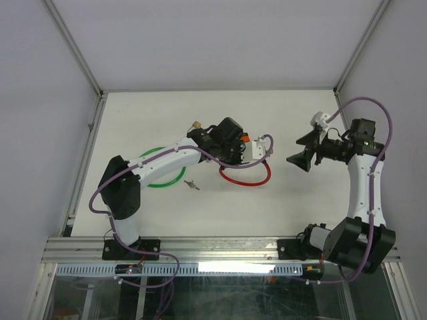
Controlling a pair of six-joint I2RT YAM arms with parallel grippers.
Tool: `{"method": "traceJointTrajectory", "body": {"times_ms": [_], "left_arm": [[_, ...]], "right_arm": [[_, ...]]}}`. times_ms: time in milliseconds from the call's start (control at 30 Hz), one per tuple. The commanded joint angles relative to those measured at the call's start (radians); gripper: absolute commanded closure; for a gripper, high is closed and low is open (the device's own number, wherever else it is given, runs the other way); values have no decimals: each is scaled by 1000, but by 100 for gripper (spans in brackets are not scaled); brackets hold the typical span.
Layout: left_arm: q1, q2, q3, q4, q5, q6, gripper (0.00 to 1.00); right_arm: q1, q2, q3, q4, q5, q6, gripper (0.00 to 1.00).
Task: Lock with the key
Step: Lock the lock.
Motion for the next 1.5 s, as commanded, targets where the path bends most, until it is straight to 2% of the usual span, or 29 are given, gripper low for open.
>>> {"method": "traceJointTrajectory", "body": {"times_ms": [0, 133, 233, 333, 433, 567, 733, 833, 1167, 1300, 1467], "left_arm": [[-4, 23, 8, -9, 46, -23, 100], [-4, 20, 10, -8, 51, -20, 100], [-4, 19, 11, -8, 52, -17, 100], [-4, 19, 10, -9, 53, -17, 100], [-4, 15, 7, -9, 53, -17, 100], [-4, 13, 6, -7, 53, -16, 100], [-4, 19, 9, -8, 54, -13, 100], [-4, 19, 9, -9, 56, -14, 100], [-3, 15, 9, -9, 74, -7, 100], [5, 11, 10, -8, 109, -2, 100], [23, 8, 18, -7, 168, 7, 100]], "right_arm": [[50, 39, 177, -160, -232, 298, 19], [127, 55, 206, -59, -194, 561, 25], [184, 19, 164, 91, -110, 720, 25], [245, 12, 146, 173, -33, 800, 28], [274, 40, 163, 173, 1, 816, 35], [285, 63, 176, 148, 16, 794, 43], [300, 57, 174, 145, 39, 784, 49], [311, 63, 178, 145, 52, 777, 56], [332, 61, 197, 98, 63, 655, 100], [337, 23, 185, 104, 95, 541, 100], [338, -6, 180, 64, 99, 291, 100]]}}
